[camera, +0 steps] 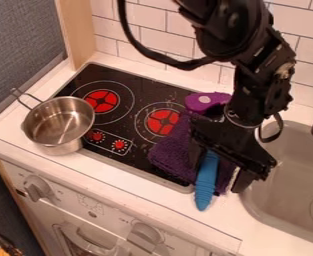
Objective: Place the blue object in the center of the two burners
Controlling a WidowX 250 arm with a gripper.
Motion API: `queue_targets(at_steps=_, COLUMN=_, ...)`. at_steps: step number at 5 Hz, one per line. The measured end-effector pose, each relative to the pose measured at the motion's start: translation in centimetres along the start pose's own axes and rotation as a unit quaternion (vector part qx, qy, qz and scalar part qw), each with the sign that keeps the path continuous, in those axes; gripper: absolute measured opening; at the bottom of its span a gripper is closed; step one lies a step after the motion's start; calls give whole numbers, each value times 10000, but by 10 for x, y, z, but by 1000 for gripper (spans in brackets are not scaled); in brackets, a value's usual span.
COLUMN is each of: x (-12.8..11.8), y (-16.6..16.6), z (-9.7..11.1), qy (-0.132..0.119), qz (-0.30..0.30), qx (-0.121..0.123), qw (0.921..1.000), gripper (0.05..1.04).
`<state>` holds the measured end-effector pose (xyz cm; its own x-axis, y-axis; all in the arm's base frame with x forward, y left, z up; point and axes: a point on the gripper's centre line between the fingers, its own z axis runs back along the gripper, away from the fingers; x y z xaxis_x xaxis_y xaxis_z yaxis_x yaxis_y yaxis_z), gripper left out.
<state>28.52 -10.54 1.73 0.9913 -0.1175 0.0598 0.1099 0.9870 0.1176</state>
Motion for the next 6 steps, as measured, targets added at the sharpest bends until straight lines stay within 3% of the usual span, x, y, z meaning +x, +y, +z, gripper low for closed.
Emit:
queue_targets(at_steps=1, x=4, y=3, z=-7, qy=120, qz=73, qx=36, qw=9999, gripper=1001)
queue_targets(at_steps=2, x=6, y=4, z=-9, qy=165, qz=166, qx=23, qw=9997, gripper=933)
queue_targets(at_steps=3, x=6, y=6, z=-9, qy=163, qz=190, qx=4, qw=9997, gripper=686)
queue_targets(at_steps=4, x=6, y=5, z=-9, qy=163, qz=120, qx=-17, qw=9998, gripper=651)
queue_targets(at_steps=5, x=7, y=4, z=-9, qy=164, qz=58, qx=-41, qw=9998, gripper=912)
queue_targets(at_steps=6, x=7, y=2, z=-7, qy=138, qz=84, qx=-179, qw=9997, gripper=1002)
